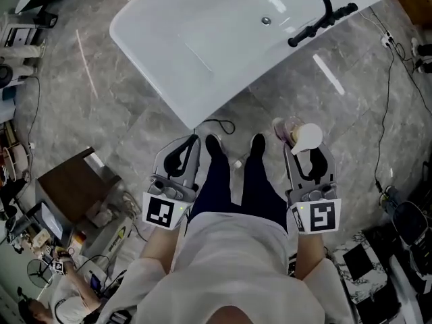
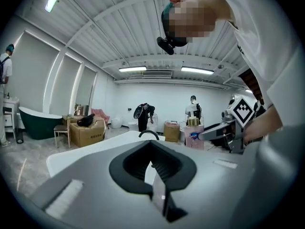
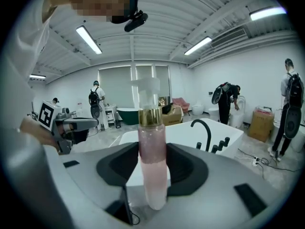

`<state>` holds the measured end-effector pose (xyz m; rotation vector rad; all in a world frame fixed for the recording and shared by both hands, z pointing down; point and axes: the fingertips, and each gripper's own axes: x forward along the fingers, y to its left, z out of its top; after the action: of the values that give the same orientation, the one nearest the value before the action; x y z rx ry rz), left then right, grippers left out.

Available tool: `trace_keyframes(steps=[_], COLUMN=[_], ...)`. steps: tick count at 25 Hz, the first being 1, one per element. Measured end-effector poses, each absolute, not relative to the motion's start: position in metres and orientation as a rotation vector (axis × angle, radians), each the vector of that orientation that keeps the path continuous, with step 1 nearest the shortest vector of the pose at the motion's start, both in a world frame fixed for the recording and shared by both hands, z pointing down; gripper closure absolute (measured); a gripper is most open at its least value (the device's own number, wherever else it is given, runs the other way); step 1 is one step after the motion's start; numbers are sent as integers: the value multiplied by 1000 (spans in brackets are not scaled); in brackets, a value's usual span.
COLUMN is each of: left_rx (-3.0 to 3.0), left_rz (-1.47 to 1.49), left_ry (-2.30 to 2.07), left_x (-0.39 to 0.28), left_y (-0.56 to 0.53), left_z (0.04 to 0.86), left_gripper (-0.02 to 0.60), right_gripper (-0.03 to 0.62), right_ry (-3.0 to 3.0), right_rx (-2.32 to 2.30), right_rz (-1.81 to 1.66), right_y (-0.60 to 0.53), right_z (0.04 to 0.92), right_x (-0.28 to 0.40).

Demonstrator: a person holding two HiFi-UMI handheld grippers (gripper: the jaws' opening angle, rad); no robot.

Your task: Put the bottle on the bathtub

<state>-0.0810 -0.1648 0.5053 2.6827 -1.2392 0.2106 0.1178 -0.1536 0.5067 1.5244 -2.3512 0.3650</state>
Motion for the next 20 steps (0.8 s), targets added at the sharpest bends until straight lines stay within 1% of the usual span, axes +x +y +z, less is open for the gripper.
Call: trace_keyframes(steps=[6,12,20], left_rx=[2585,2574,2520], left_rz=[250,303,255], left_ry=[-1265,-1175,-1184], left_x=[-85,-74,-74], left_y=[-168,-171,-176], left_z=[567,627,667], left_gripper=[577,577,577], right_gripper=[410,411,411], right_ry=[-2334,-2316,-2268], right_rx=[1476,1459,1436], right_rz=[422,452,493], right_y=[-162,-169,-168], right_z=[564,619,663], right_x=[112,115,114])
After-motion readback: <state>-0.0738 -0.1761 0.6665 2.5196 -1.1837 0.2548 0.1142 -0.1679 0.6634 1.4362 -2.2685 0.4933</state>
